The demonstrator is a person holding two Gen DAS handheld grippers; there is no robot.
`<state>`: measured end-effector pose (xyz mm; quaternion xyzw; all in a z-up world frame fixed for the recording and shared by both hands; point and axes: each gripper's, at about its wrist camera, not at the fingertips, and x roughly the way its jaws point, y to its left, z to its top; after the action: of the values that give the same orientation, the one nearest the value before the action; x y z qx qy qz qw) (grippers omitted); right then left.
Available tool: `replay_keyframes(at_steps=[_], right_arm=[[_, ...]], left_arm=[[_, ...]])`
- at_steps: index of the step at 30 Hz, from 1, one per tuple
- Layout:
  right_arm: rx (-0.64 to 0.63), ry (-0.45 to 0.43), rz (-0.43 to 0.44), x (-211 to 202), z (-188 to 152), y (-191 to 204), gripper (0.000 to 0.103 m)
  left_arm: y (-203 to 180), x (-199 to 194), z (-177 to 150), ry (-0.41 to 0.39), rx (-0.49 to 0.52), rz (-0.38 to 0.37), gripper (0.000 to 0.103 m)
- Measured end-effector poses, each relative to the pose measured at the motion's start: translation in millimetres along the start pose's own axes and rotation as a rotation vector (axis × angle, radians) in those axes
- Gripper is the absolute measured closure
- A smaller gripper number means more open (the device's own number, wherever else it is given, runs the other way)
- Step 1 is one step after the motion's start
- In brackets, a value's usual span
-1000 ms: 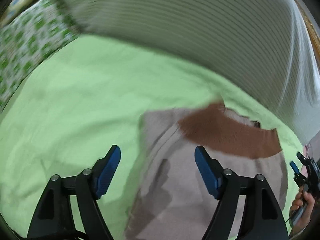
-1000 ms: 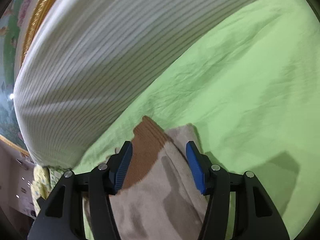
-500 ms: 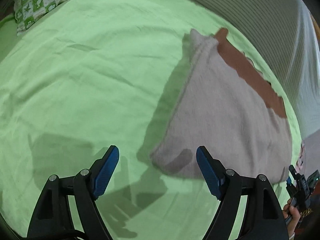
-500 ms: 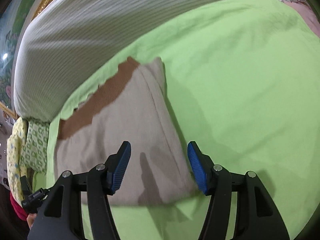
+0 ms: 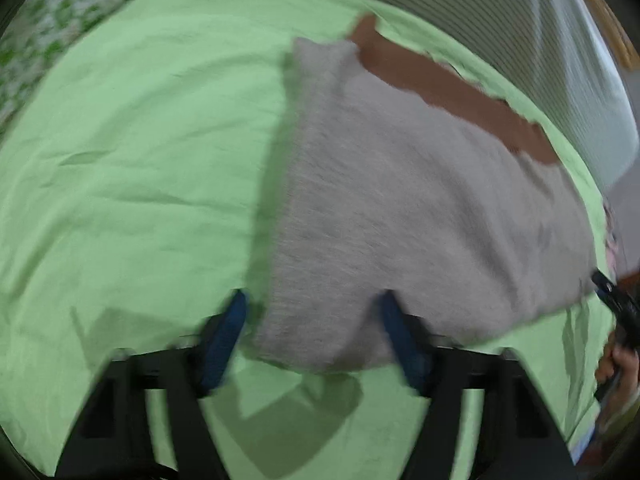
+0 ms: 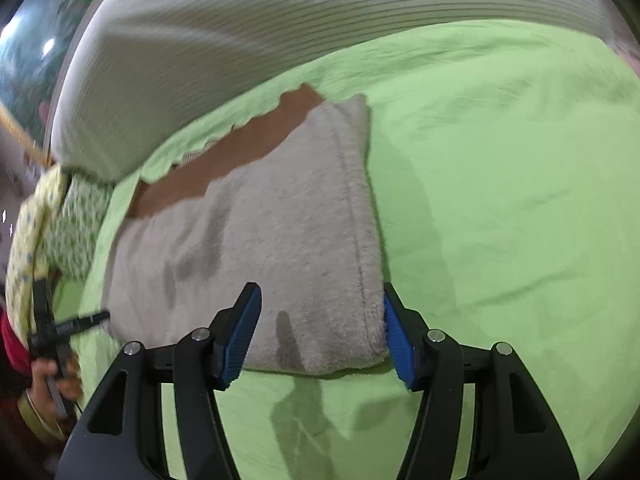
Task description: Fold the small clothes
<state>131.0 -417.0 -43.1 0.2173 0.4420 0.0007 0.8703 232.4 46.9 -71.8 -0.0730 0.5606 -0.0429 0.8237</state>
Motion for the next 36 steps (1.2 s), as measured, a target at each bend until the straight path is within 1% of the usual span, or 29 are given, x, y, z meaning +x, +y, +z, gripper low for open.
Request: replay_keyframes(at_steps=[1, 2, 3, 4, 5, 7, 9, 10, 12, 14, 15, 17, 18, 19, 20, 21, 22, 23, 24, 26, 27, 28, 29, 30, 31, 32, 34, 36], right_arm=[[-0.012, 0.018, 0.009, 2, 0, 0, 0.044], [-0.027, 0.043, 0.013, 6, -1, 0, 0.058], [-0.046, 0.070, -0.017, 9, -1, 0, 0.084], [-0.060, 0.086, -0.052, 11, -2, -1, 0.096], [-0.055, 0.090, -0.056, 9, -2, -3, 0.095], [-0.027, 0.071, -0.044, -5, 0, -9, 0.096], [-0.002, 0.045, -0.052, -22, 3, -18, 0.097], [0.002, 0.046, -0.064, -26, 3, -23, 0.097], [-0.009, 0.071, -0.098, -20, 2, -27, 0.097], [-0.013, 0.124, -0.118, -3, -1, -28, 0.097], [-0.027, 0.149, -0.141, 7, -2, -25, 0.097], [-0.022, 0.145, -0.167, 11, -1, -24, 0.093], [0.015, 0.128, -0.172, 7, 1, -26, 0.085], [0.041, 0.111, -0.182, 3, 4, -28, 0.079], [0.058, 0.085, -0.197, -4, 6, -29, 0.068], [0.061, 0.037, -0.231, -14, 8, -28, 0.063], [0.054, 0.002, -0.258, -22, 11, -25, 0.063], [0.039, -0.038, -0.267, -29, 14, -19, 0.063], [0.023, -0.074, -0.242, -35, 18, -10, 0.063], [-0.026, -0.102, -0.134, -34, 26, 12, 0.063], [-0.077, -0.096, -0.056, -26, 31, 31, 0.063], [-0.114, -0.082, 0.001, -17, 33, 45, 0.063], [-0.147, -0.062, 0.058, -5, 37, 60, 0.063], [-0.182, -0.034, 0.125, 12, 40, 77, 0.063], [-0.212, -0.012, 0.168, 25, 42, 89, 0.063], [-0.248, 0.007, 0.193, 40, 44, 100, 0.063], [-0.328, 0.056, 0.219, 73, 50, 121, 0.063], [-0.372, 0.109, 0.233, 102, 58, 131, 0.063]], left_arm=[[-3, 3, 0, 0.011, 0.016, 0.003, 0.073], [-5, 4, -2, 0.017, 0.034, 0.018, 0.084], [-8, 4, -3, 0.017, 0.060, 0.032, 0.086], [-10, 2, -4, 0.009, 0.068, 0.035, 0.091], [-9, -3, -5, 0.000, 0.065, 0.029, 0.095], [-4, -15, -5, -0.020, 0.047, 0.019, 0.096], [2, -19, -6, -0.024, 0.049, 0.044, 0.097], [6, -14, -6, -0.012, 0.052, 0.075, 0.098], [19, 1, -8, 0.026, 0.028, 0.118, 0.098], [26, 4, -7, 0.027, -0.005, 0.108, 0.097], [28, 3, -6, 0.028, -0.017, 0.099, 0.094], [30, -2, -4, 0.038, -0.041, 0.110, 0.074], [32, -8, -5, 0.039, -0.050, 0.110, 0.068], [35, -14, -6, 0.035, -0.061, 0.118, 0.058], [37, -19, -6, 0.027, -0.074, 0.131, 0.057], [38, -28, -5, 0.007, -0.086, 0.132, 0.057], [36, -38, -3, -0.019, -0.091, 0.118, 0.057], [31, -47, 1, -0.053, -0.096, 0.094, 0.057], [24, -53, 5, -0.076, -0.093, 0.068, 0.057], [3, -57, 17, -0.107, -0.059, -0.004, 0.057], [-13, -54, 24, -0.110, -0.023, -0.046, 0.057], [-32, -48, 32, -0.109, 0.021, -0.076, 0.057], [-47, -41, 39, -0.106, 0.063, -0.099, 0.056], [-71, -29, 44, -0.098, 0.132, -0.119, 0.056], [-89, -18, 49, -0.087, 0.177, -0.122, 0.055], [-108, -5, 55, -0.071, 0.233, -0.135, 0.055], [-129, 13, 63, -0.054, 0.291, -0.151, 0.053], [-145, 40, 76, -0.048, 0.333, -0.119, 0.052]])
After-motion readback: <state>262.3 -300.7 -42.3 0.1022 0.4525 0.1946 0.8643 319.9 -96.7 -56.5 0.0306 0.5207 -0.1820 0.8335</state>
